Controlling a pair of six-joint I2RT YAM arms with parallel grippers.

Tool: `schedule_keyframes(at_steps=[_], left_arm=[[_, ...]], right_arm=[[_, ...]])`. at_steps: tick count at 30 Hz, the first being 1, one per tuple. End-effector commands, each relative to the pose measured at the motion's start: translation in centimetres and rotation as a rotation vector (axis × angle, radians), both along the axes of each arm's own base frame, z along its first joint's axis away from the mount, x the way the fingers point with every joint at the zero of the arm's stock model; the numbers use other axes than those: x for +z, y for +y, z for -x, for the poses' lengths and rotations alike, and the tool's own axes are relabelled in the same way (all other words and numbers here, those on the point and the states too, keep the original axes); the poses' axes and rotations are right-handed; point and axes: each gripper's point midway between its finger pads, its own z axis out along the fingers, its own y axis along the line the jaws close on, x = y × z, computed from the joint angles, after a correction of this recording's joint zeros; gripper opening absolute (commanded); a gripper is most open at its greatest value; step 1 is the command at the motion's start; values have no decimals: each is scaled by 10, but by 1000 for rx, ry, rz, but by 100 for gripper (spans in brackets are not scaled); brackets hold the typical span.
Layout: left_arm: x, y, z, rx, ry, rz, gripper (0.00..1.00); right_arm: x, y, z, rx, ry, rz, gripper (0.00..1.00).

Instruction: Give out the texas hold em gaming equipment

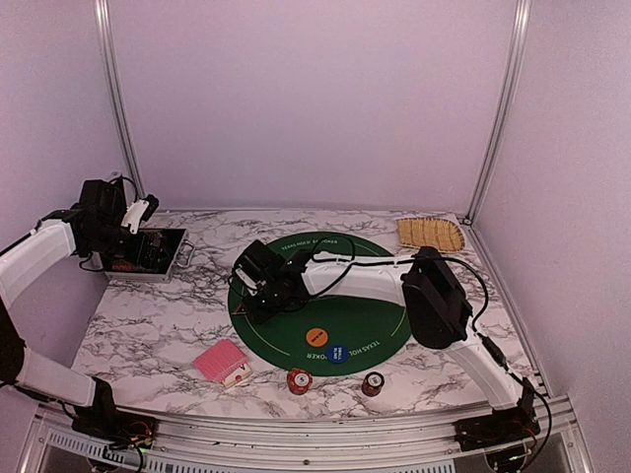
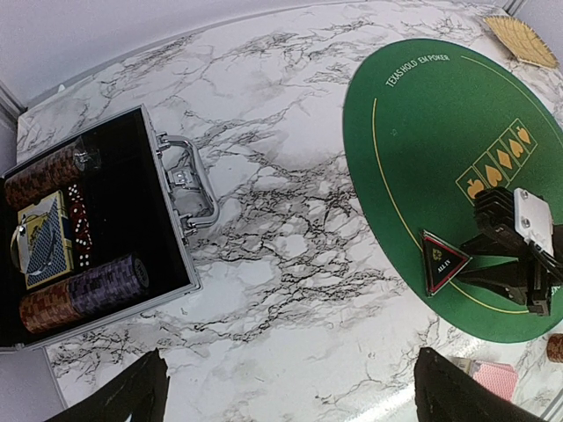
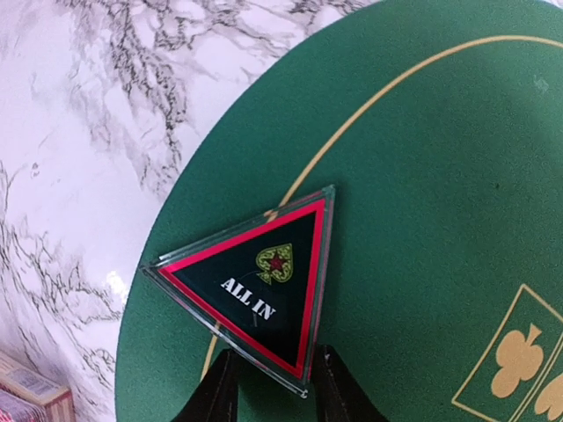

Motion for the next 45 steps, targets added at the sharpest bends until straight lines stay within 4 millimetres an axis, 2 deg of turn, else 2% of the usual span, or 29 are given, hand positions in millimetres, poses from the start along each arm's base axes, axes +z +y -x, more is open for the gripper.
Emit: schedule_keyframes(at_steps=[1, 5, 9, 16, 20, 25, 37, 45], left_arm=[[10, -1, 1, -6, -5, 15, 99], [10, -4, 4, -24, 5, 23, 99], [9, -4, 5, -31, 12, 19, 99], [9, -7, 7, -46, 22, 25, 99], [9, -8, 8, -52, 27, 35, 99], [9, -11, 10, -64, 27, 48, 99], [14, -11, 10, -68, 25, 47, 99], [18, -13, 10, -72, 24, 54, 99]], right_arm=[[14, -4, -18, -51, -40, -16, 38], [46, -19, -19, -57, -86, -15, 62], [72, -49, -4, -64, -90, -16, 76], [56, -116, 41, -89, 13, 76, 79], [48, -137, 61, -94, 59, 81, 76], [39, -145, 71, -94, 92, 87, 72], [11, -134, 77, -101, 106, 139, 66], [-1, -136, 76, -116, 105, 155, 61]])
